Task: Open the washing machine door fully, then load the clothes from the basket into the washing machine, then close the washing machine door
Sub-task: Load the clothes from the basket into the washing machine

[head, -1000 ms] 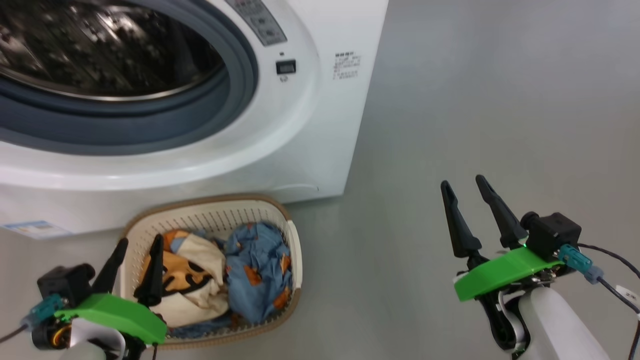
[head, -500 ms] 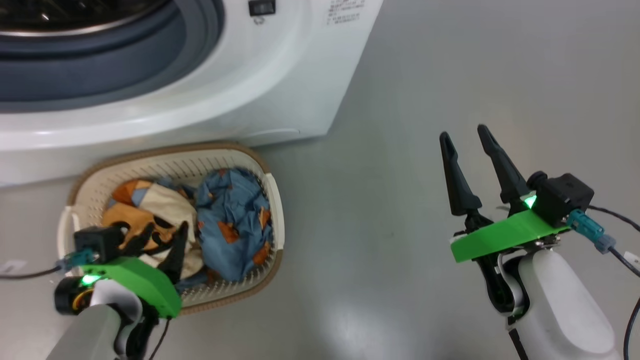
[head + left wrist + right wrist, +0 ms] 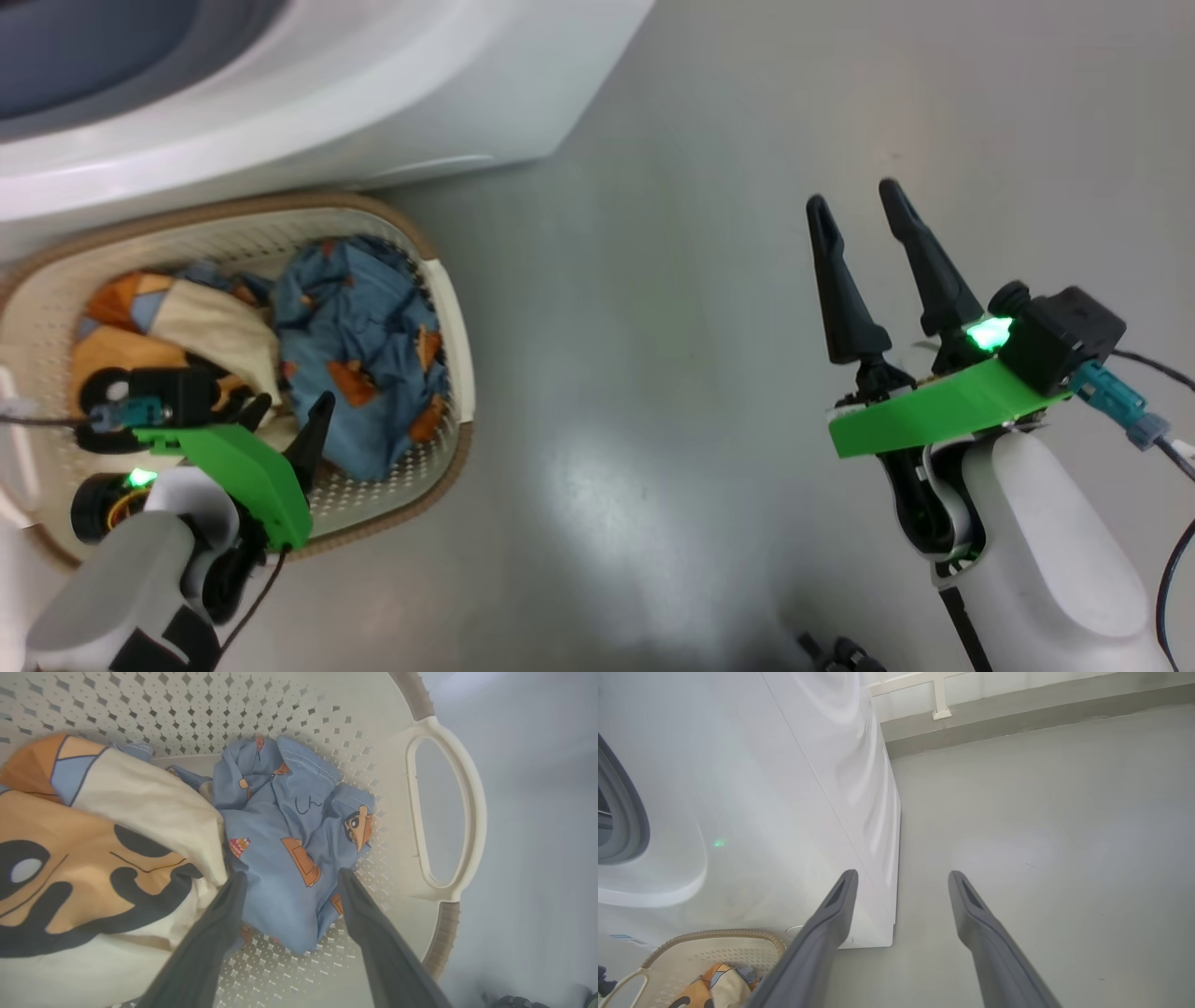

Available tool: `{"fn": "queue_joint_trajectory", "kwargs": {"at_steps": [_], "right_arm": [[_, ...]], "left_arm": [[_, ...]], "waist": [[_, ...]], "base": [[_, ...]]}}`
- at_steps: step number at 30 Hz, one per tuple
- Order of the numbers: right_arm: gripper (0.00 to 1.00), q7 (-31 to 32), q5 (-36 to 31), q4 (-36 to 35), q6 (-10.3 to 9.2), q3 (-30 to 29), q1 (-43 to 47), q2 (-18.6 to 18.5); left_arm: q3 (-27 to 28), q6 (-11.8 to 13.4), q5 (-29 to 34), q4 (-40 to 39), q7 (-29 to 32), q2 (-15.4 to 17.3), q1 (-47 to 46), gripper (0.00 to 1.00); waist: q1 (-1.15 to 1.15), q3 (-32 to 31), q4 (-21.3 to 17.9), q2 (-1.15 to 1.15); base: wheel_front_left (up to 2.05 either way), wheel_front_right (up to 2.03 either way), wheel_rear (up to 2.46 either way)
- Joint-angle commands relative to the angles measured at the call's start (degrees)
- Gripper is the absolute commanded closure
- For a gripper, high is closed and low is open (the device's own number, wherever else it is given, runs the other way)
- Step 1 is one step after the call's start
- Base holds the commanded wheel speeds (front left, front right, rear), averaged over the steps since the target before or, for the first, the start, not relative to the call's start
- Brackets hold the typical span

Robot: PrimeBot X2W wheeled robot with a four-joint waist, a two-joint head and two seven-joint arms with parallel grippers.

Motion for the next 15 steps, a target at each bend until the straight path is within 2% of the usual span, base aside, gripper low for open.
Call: {"fn": "queue_joint_trajectory", "kwargs": {"at_steps": [1,15], "right_arm": [[0.0,-0.45,1.4,-2.01,0.33,1.5,0.2,0.42],[0.0,-0.45,3.74,-5.4,0.33,3.0,-0.2,0.42]], "left_arm": [[0.33,-0.19,-1.31,0.45,0.62,2.38,-1.22,0.0],[-4.78,-0.19,-8.64,6.11,4.76,5.02,-8.5,0.0]], "waist": [[0.0,3.26,-2.66,-0.01],[0.0,9.89,-5.85,-0.01]], "base": [[0.0,0.0,0.0],[0.0,0.0,0.0]]}}
